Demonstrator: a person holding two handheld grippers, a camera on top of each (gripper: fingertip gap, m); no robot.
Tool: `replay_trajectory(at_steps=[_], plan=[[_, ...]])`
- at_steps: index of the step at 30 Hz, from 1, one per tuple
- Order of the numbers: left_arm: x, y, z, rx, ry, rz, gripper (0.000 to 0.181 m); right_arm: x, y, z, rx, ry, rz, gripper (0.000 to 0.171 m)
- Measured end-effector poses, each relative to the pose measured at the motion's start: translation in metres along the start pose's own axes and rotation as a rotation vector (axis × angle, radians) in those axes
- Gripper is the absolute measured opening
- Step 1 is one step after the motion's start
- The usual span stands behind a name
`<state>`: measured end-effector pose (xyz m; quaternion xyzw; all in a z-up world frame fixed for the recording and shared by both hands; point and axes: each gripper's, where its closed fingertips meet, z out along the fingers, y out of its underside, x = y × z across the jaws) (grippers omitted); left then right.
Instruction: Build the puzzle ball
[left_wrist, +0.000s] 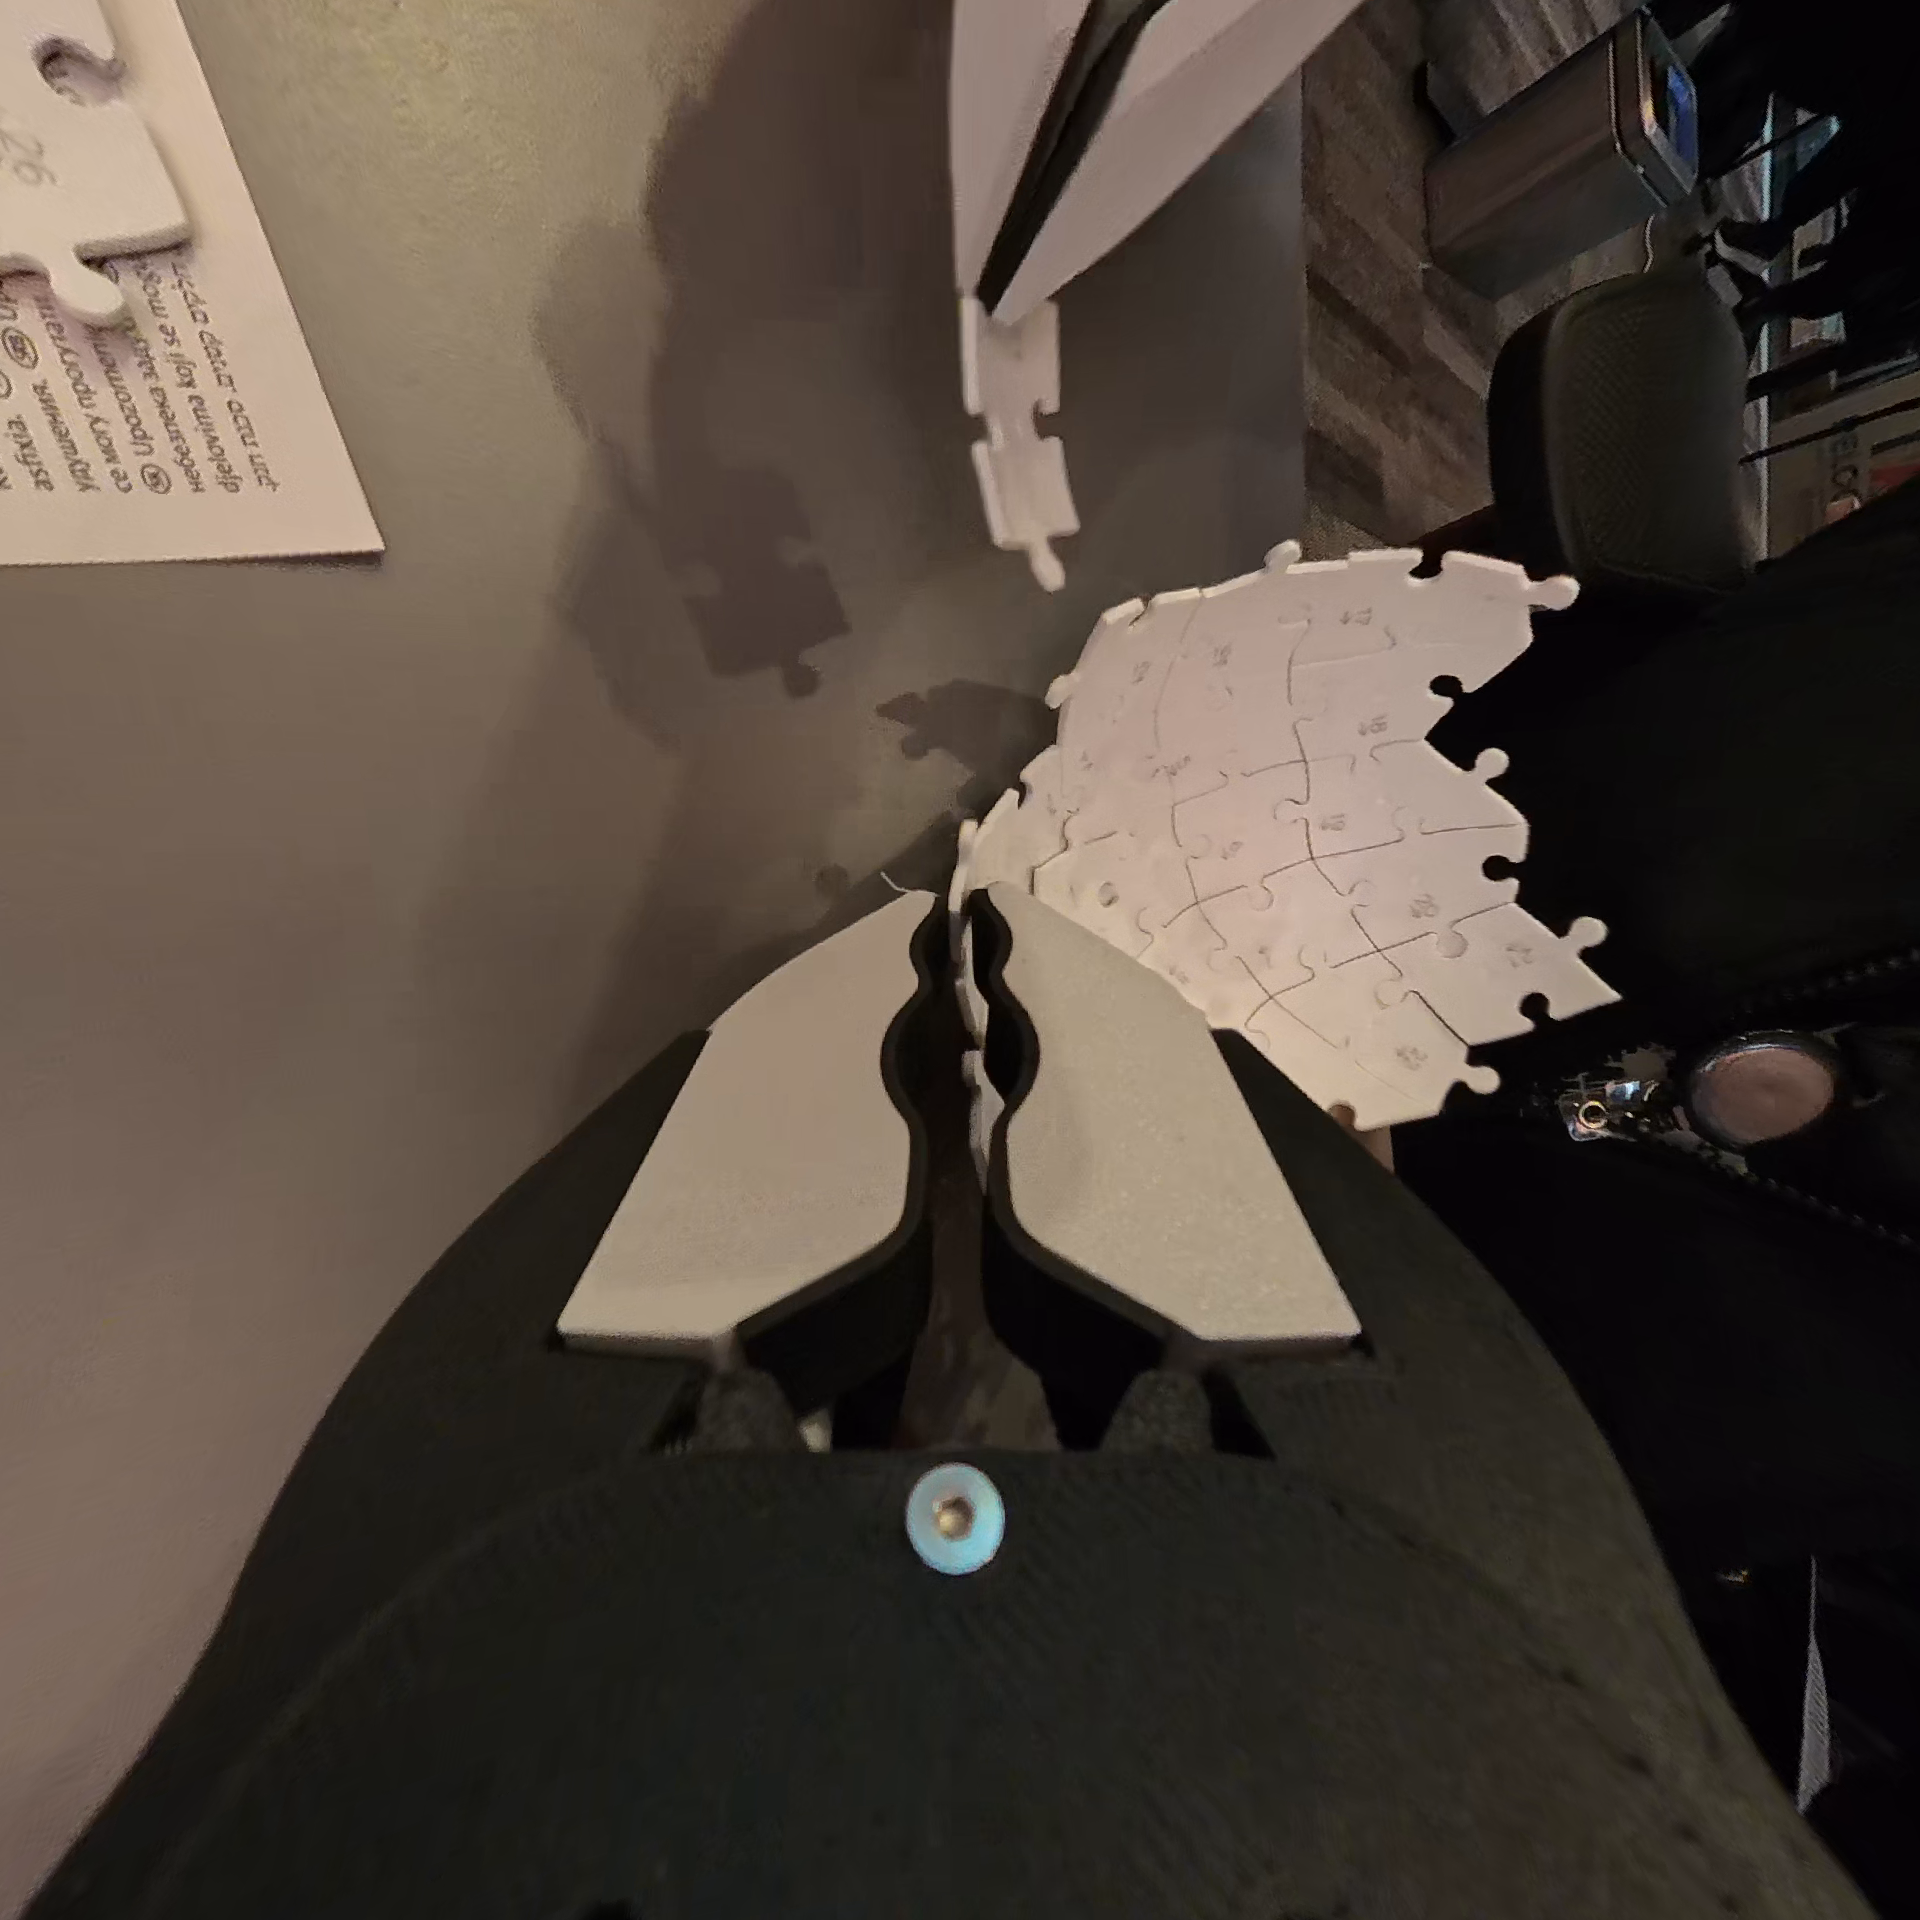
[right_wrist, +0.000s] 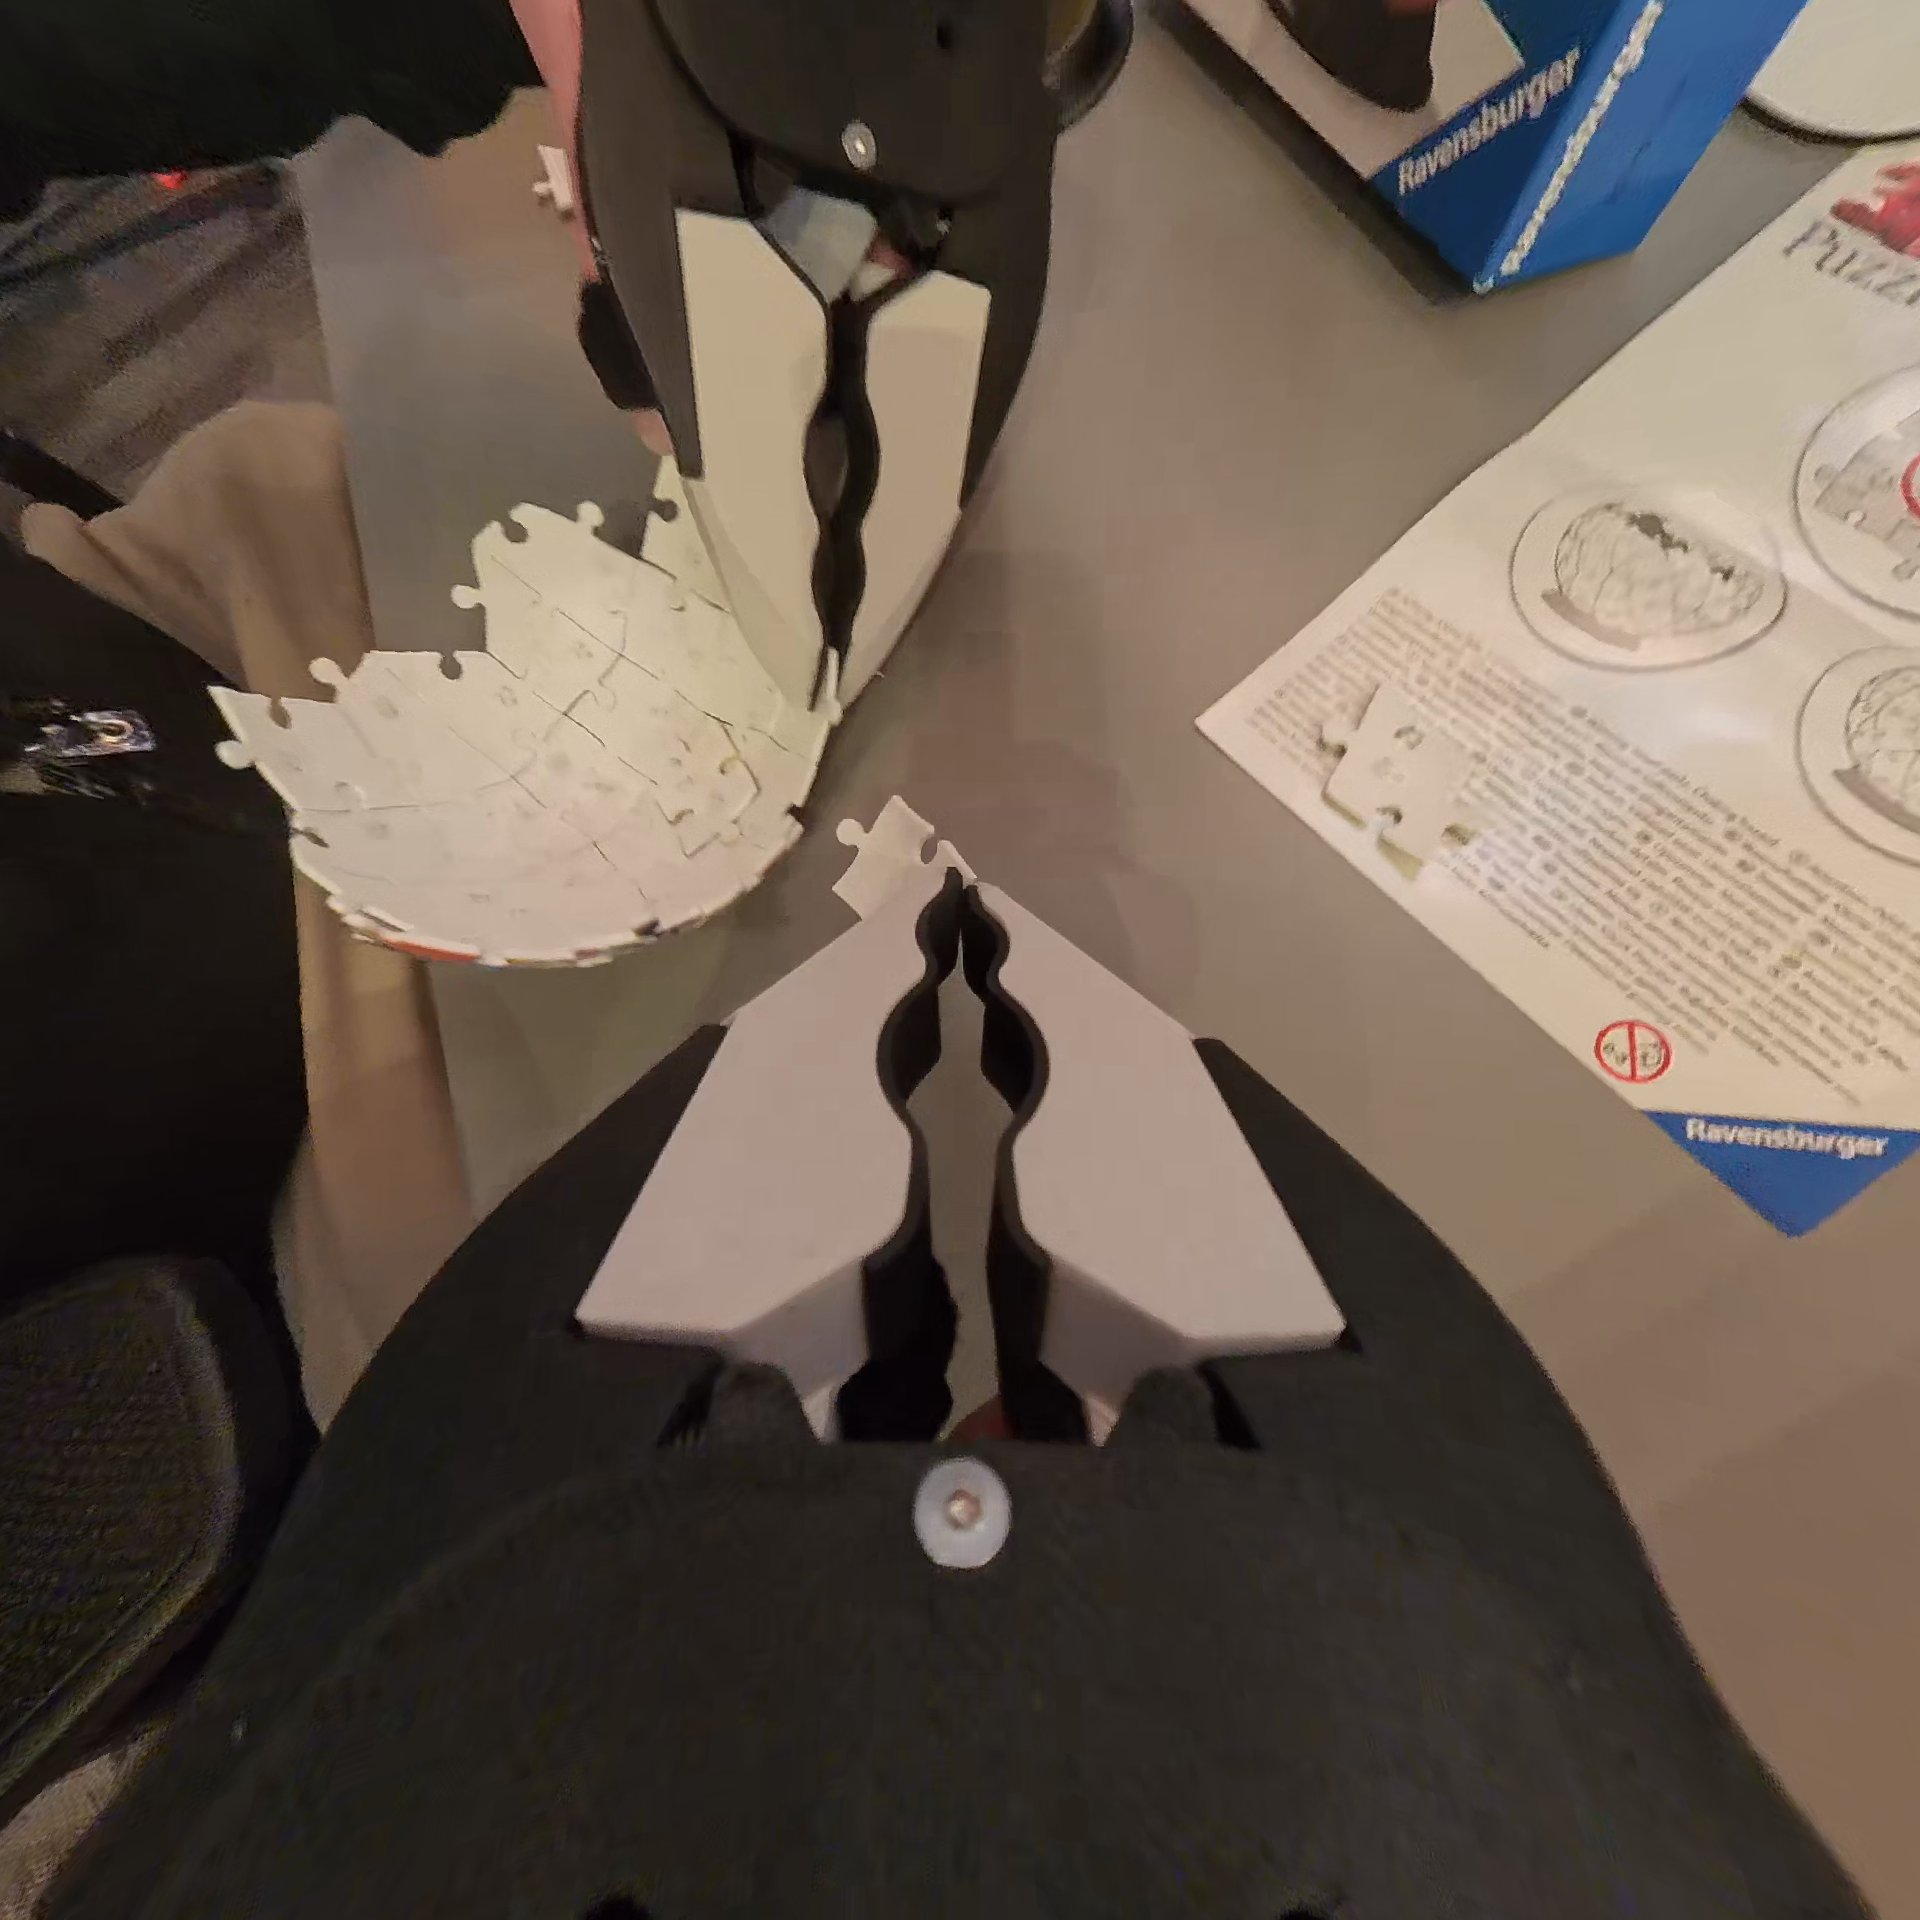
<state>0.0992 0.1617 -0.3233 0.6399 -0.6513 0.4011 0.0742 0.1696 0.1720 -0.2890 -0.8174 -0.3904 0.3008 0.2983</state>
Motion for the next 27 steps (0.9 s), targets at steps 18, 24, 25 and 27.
replay_trajectory(at_steps=[18,24,25,27], plan=[[-0.008,-0.009,0.005,-0.044,-0.041,-0.021,0.005,-0.019,0.007,0.033,-0.347,0.021,-0.166,0.000],[-0.013,-0.012,0.004,-0.036,-0.063,-0.035,0.007,-0.016,0.013,0.033,-0.410,0.072,-0.215,0.000],[-0.014,-0.014,0.003,-0.028,-0.070,-0.039,0.008,-0.015,0.014,0.033,-0.415,0.081,-0.220,0.000],[-0.015,-0.015,0.001,-0.013,-0.080,-0.037,0.009,-0.018,0.011,0.034,-0.395,0.069,-0.211,0.000]])
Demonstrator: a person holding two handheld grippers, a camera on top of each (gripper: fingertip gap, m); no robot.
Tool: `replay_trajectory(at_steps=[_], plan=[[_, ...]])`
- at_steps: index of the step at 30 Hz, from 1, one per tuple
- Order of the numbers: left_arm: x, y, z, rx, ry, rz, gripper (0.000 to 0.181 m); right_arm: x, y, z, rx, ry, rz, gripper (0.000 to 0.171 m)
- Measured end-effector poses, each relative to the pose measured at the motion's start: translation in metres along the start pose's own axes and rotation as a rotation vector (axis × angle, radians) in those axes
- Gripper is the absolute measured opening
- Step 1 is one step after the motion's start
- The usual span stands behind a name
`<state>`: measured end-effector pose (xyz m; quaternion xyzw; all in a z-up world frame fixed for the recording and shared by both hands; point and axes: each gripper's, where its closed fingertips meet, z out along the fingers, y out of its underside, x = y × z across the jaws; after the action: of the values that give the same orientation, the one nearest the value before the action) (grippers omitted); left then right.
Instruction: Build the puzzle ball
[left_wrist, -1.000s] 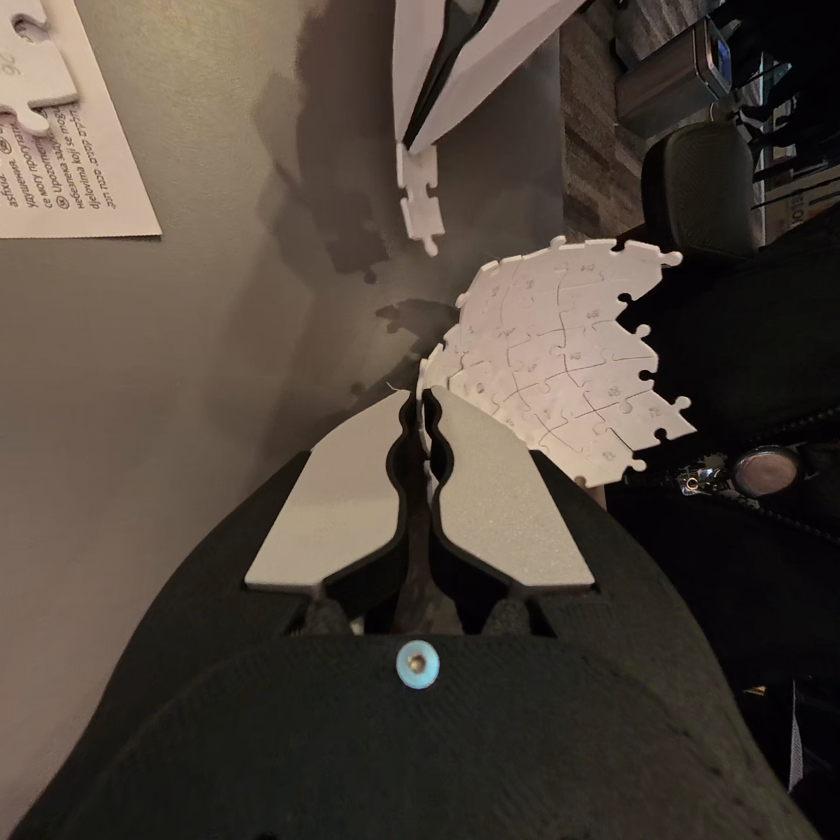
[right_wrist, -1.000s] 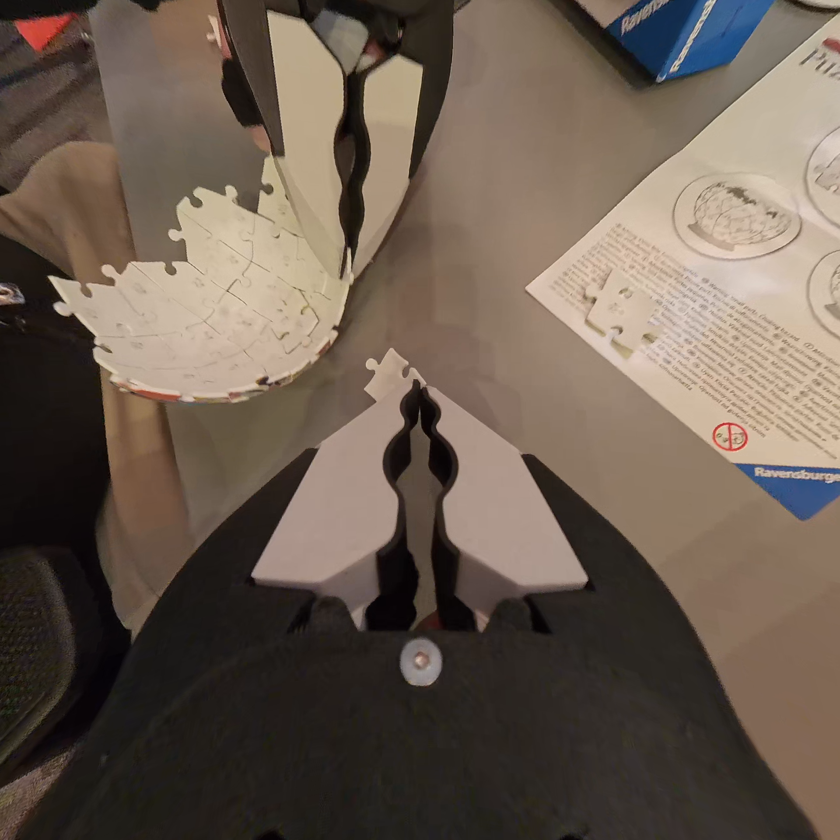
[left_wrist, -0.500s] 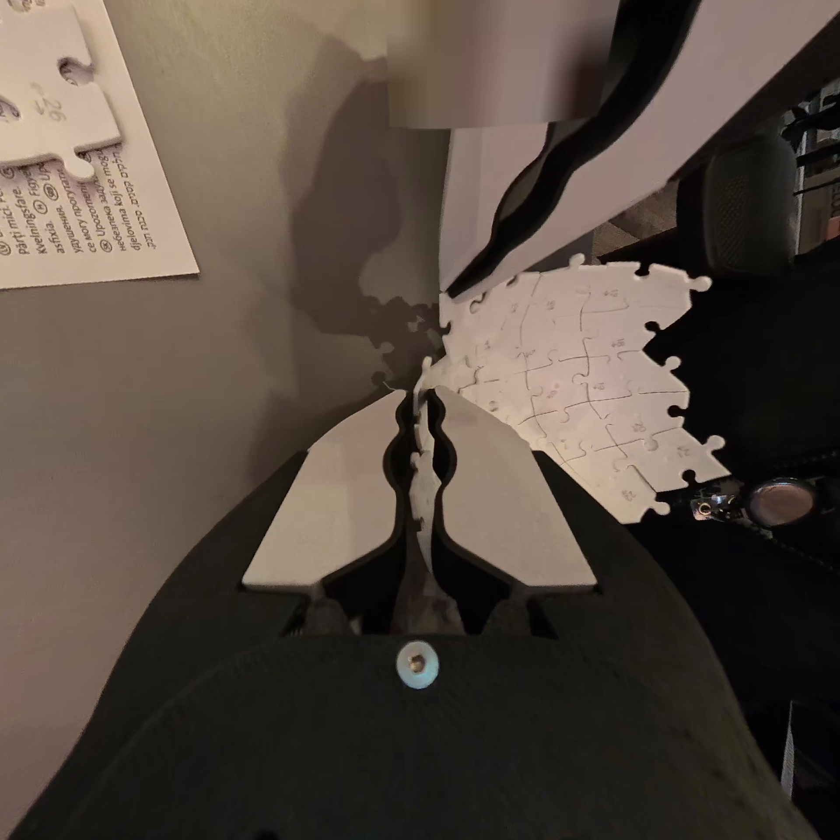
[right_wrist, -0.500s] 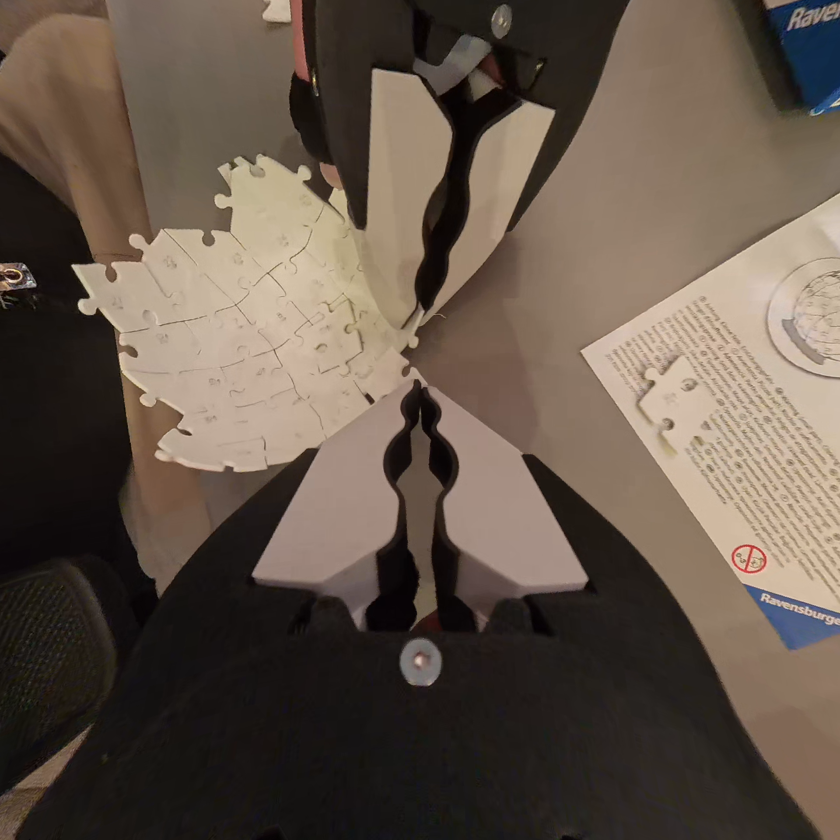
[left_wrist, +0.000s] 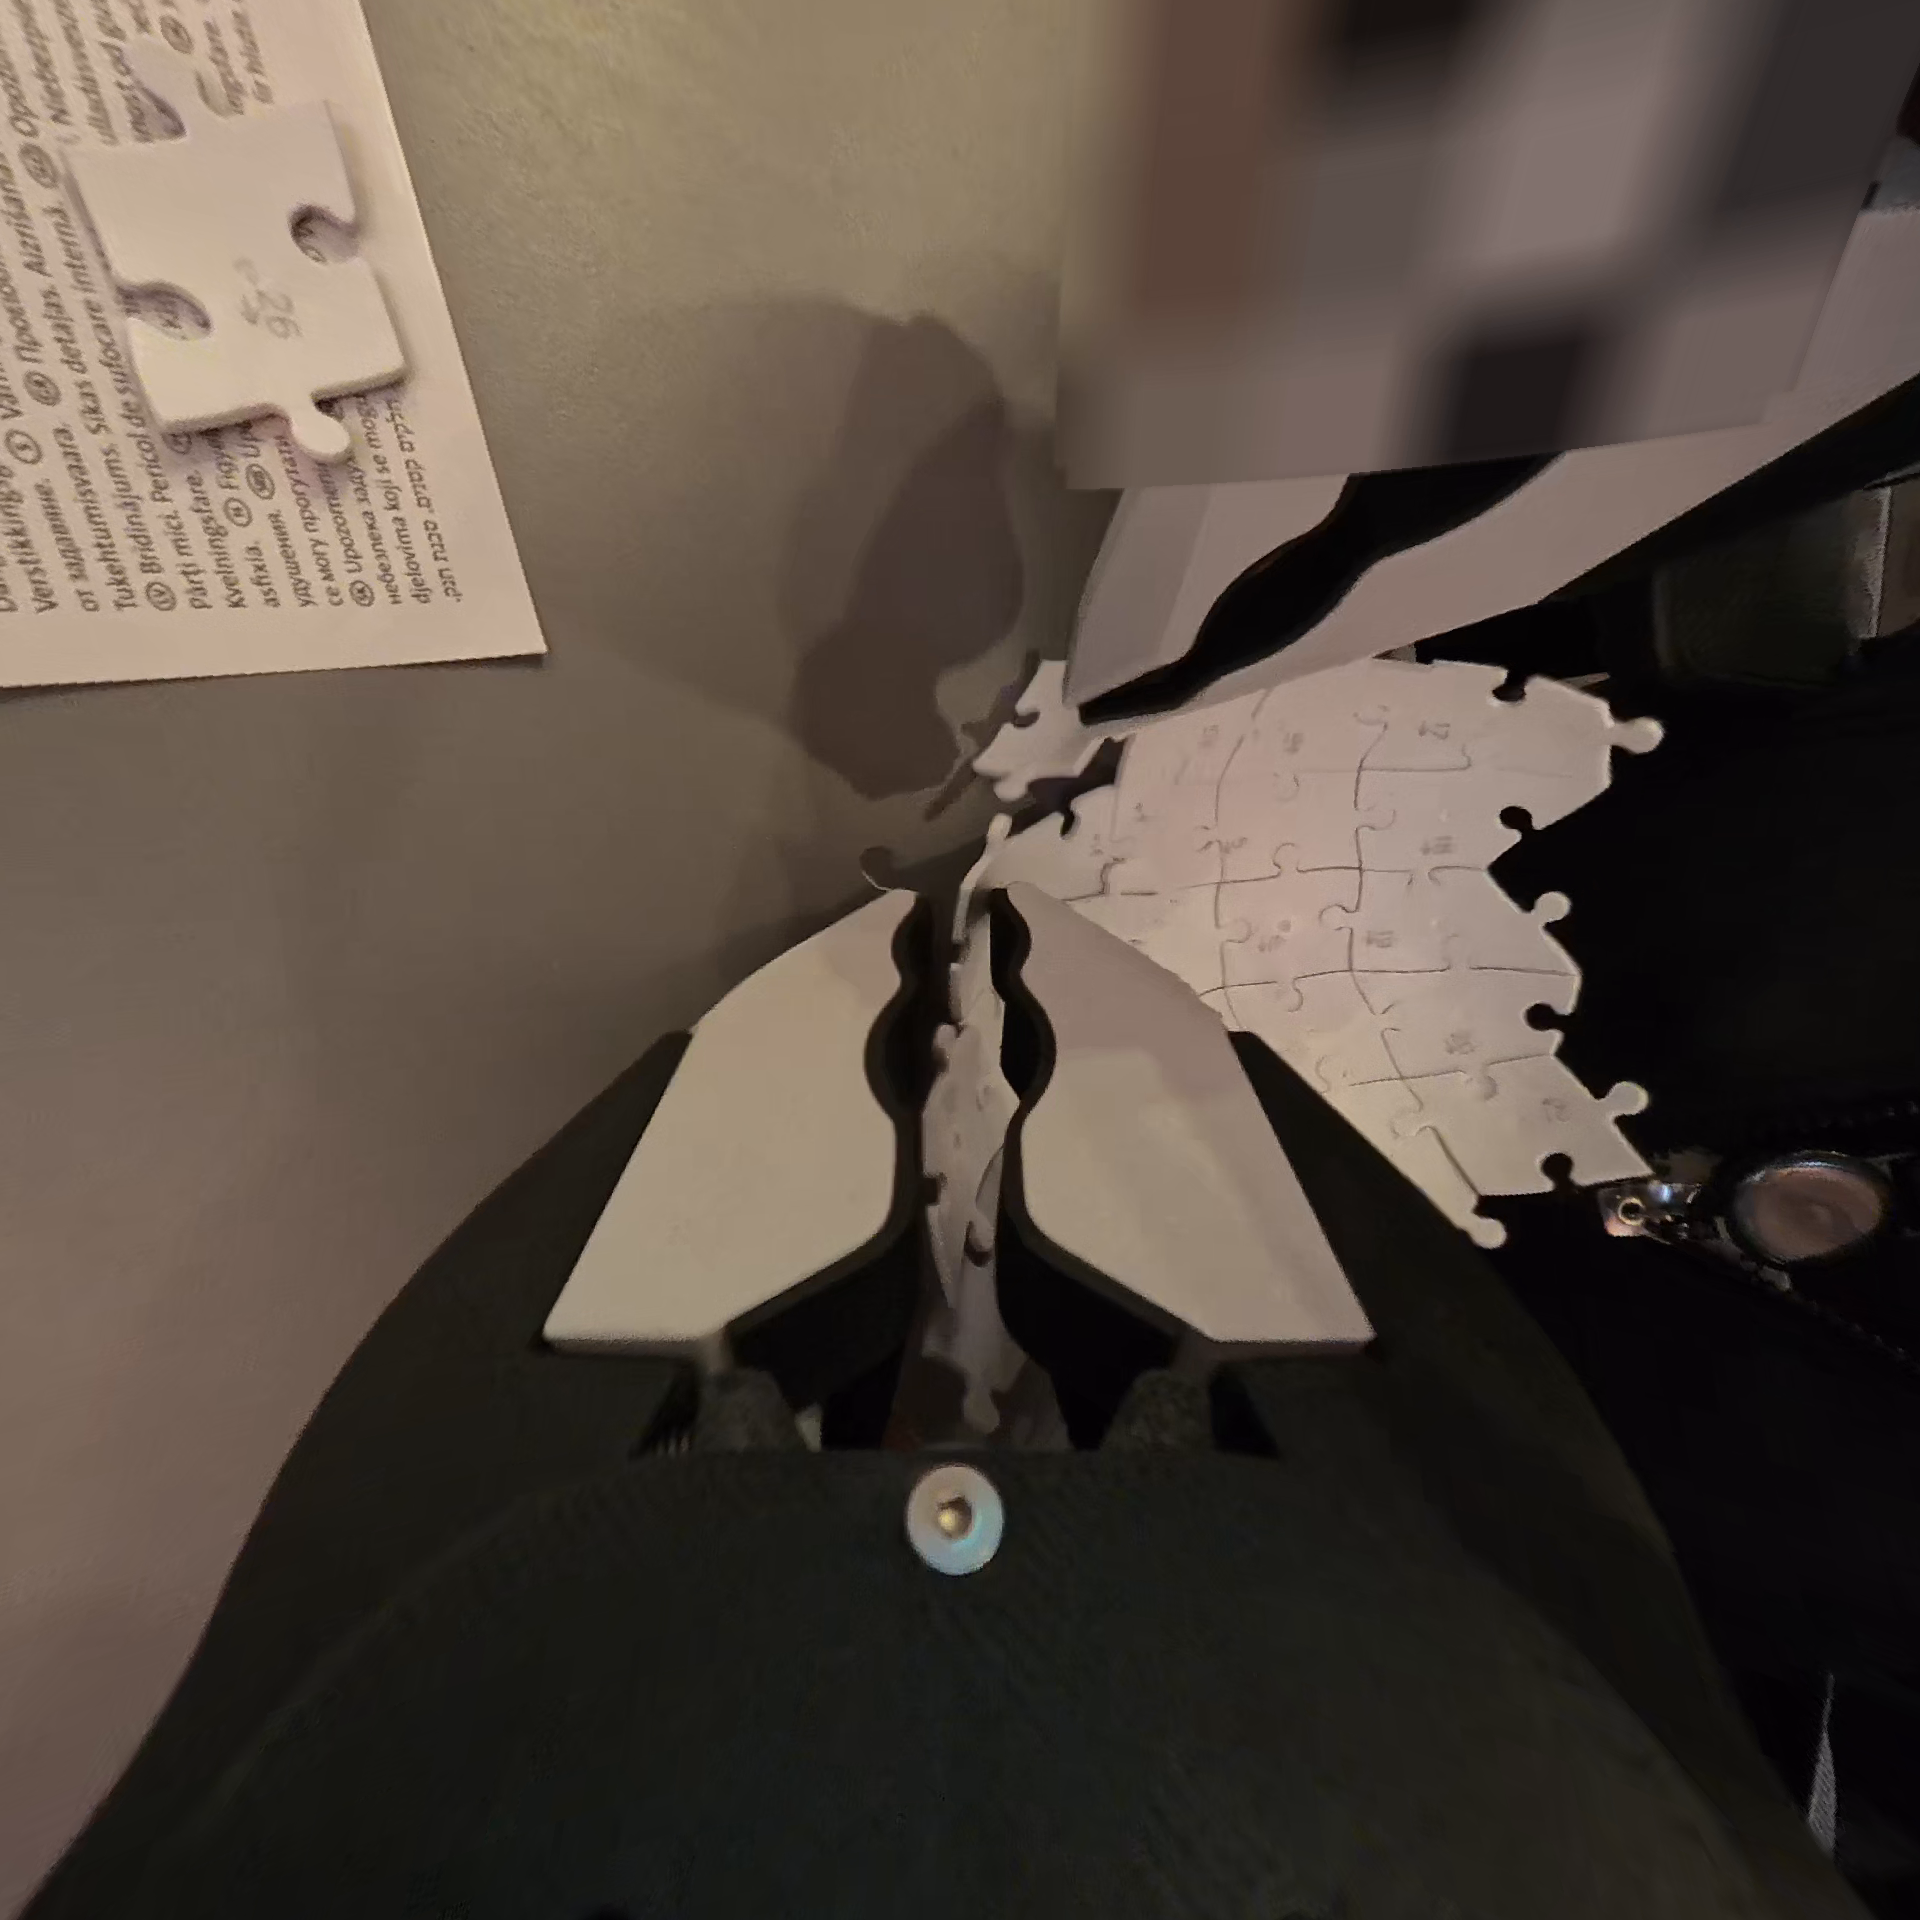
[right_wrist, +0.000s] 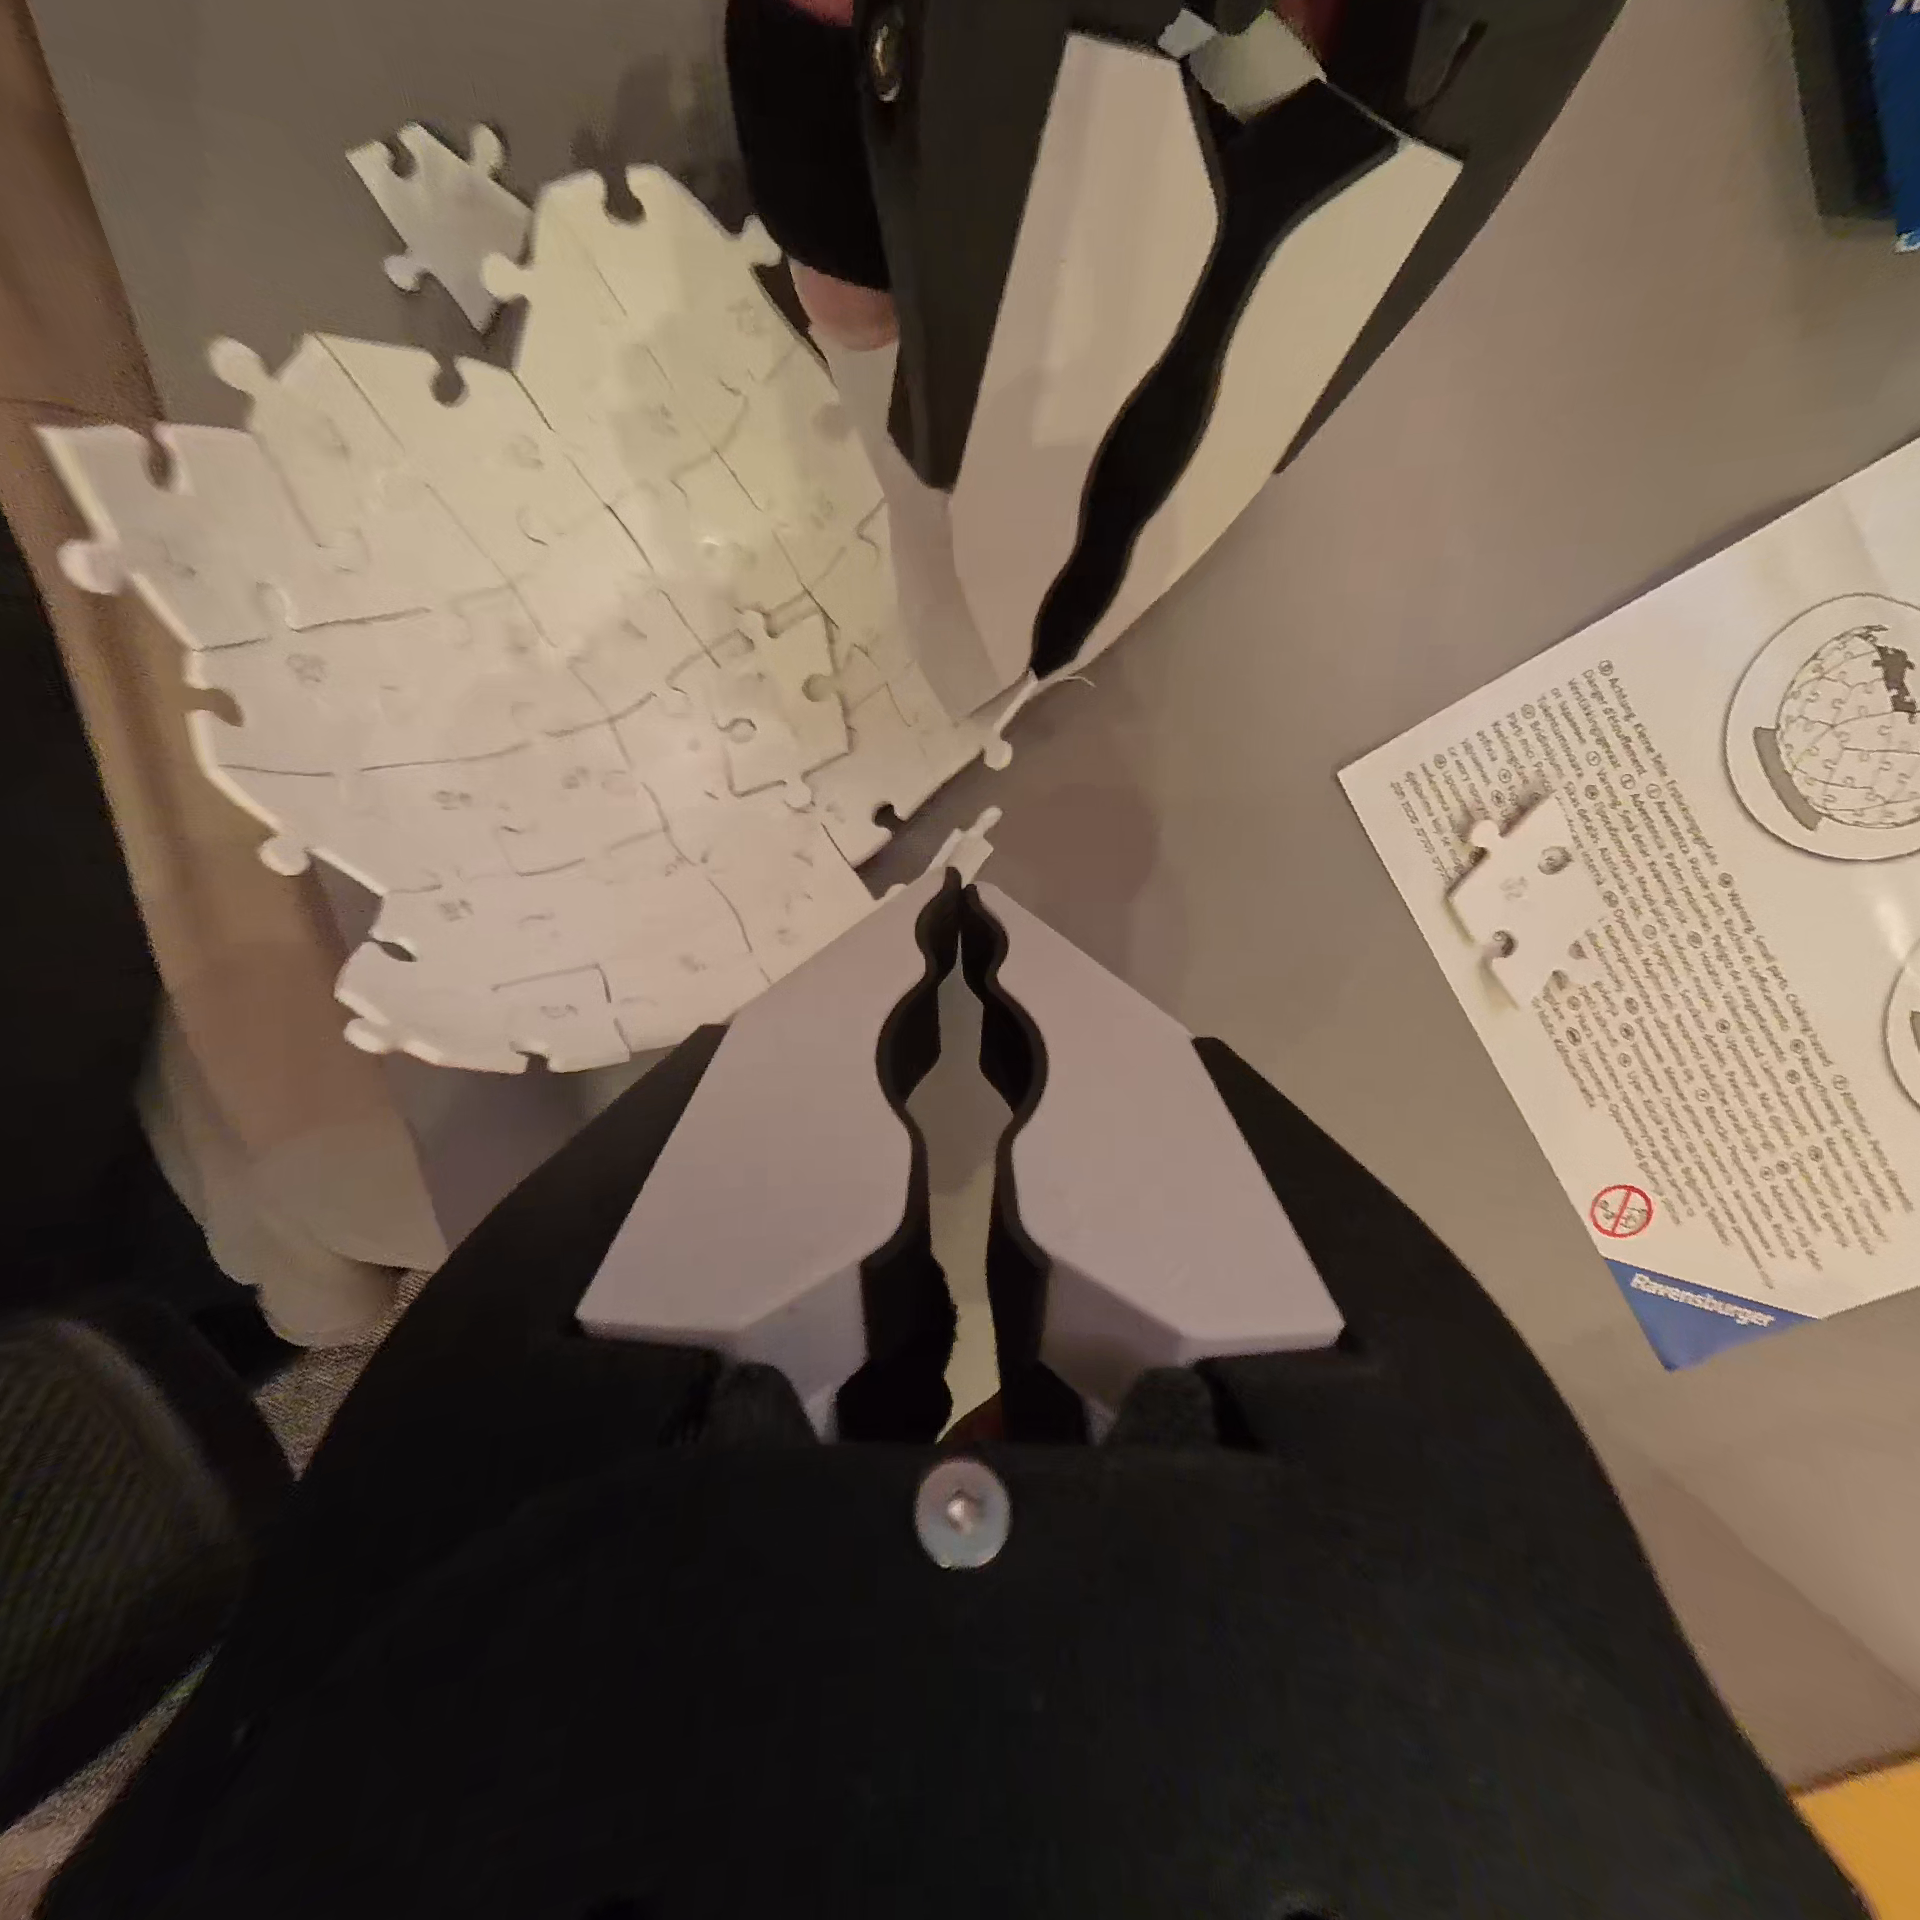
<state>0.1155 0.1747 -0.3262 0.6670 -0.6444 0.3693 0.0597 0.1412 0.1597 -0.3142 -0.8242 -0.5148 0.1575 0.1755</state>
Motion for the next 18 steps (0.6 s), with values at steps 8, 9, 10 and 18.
replay_trajectory(at_steps=[8,9,10,18], plan=[[-0.007,-0.002,-0.014,0.041,-0.123,0.038,0.021,0.007,0.003,-0.004,0.054,0.009,0.041,0.000],[-0.006,-0.003,-0.016,0.050,-0.128,0.044,0.023,0.007,0.002,-0.005,0.067,0.008,0.047,0.000],[-0.004,-0.003,-0.018,0.061,-0.132,0.050,0.025,0.006,0.000,-0.008,0.086,0.004,0.053,0.000],[-0.010,-0.005,-0.023,0.065,-0.200,0.095,0.026,0.006,0.015,-0.006,0.132,0.035,0.133,0.018]])
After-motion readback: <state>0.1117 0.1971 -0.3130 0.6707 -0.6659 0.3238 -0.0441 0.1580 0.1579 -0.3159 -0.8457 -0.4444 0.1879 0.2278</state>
